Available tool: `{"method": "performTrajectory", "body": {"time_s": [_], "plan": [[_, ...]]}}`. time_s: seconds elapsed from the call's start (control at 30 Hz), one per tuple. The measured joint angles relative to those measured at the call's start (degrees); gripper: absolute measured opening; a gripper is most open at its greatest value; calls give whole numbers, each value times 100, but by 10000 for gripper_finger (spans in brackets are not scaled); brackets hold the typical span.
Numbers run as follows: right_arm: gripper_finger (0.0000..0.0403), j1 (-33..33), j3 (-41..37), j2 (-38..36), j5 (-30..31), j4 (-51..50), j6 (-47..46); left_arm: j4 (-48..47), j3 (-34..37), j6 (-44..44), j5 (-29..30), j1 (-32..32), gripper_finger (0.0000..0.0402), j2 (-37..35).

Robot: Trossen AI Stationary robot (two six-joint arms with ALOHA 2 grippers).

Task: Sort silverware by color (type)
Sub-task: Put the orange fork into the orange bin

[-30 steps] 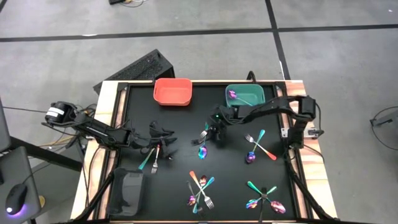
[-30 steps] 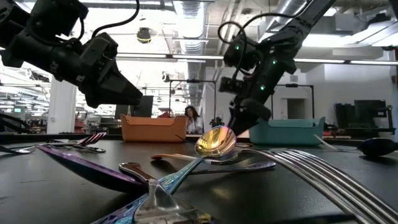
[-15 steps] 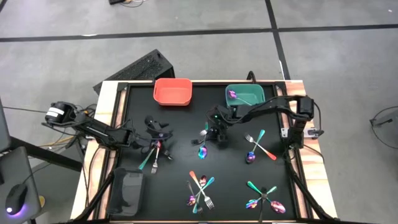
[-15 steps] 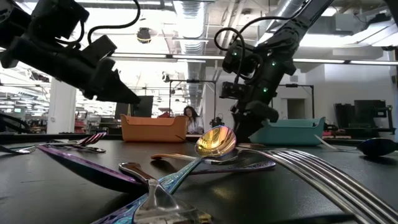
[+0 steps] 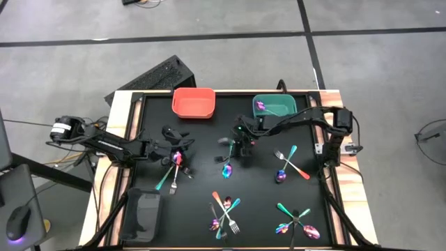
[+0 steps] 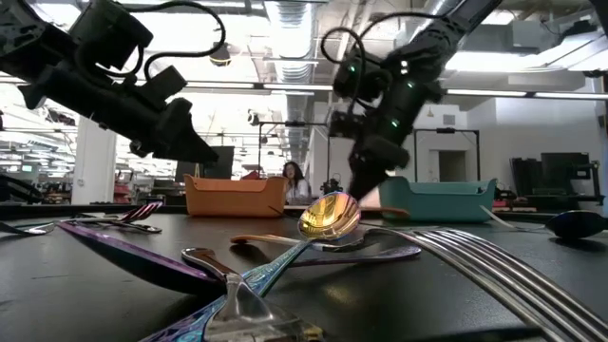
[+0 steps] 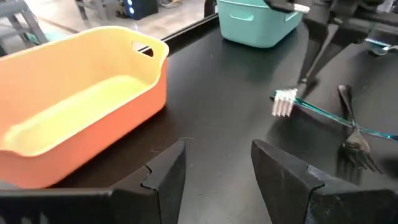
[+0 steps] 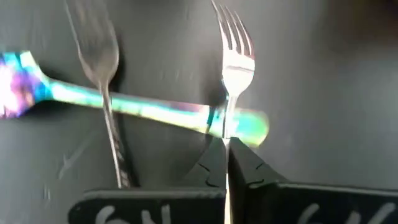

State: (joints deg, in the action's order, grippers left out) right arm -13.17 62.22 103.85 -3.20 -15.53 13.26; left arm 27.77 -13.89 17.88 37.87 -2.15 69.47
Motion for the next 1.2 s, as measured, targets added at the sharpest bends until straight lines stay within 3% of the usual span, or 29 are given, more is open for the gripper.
{"method": "performTrajectory", "body": {"time_s": [0.23,0.4,0.53,0.67,0.8,0.93,1.2], "plan": [[6,-77,760,-7,26,-79,20,-34,-144,-110,-628,-18,171,-102],[6,-213,1157,-11,28,164,55,-200,-144,-358,-404,-17,171,-303],[7,-322,1165,9,34,1199,-210,-449,-139,-376,-71,-17,171,-466],[7,-399,1177,321,32,3085,-869,-460,-138,-513,417,-17,171,-474],[7,-402,1346,747,32,4172,-890,-441,-138,-522,486,-15,171,-474],[7,-503,2078,1178,8,3838,-867,-597,-138,-519,251,-32,171,-472],[7,-725,3513,2007,30,2138,-627,-828,-138,-97,158,-60,171,-472]]}}
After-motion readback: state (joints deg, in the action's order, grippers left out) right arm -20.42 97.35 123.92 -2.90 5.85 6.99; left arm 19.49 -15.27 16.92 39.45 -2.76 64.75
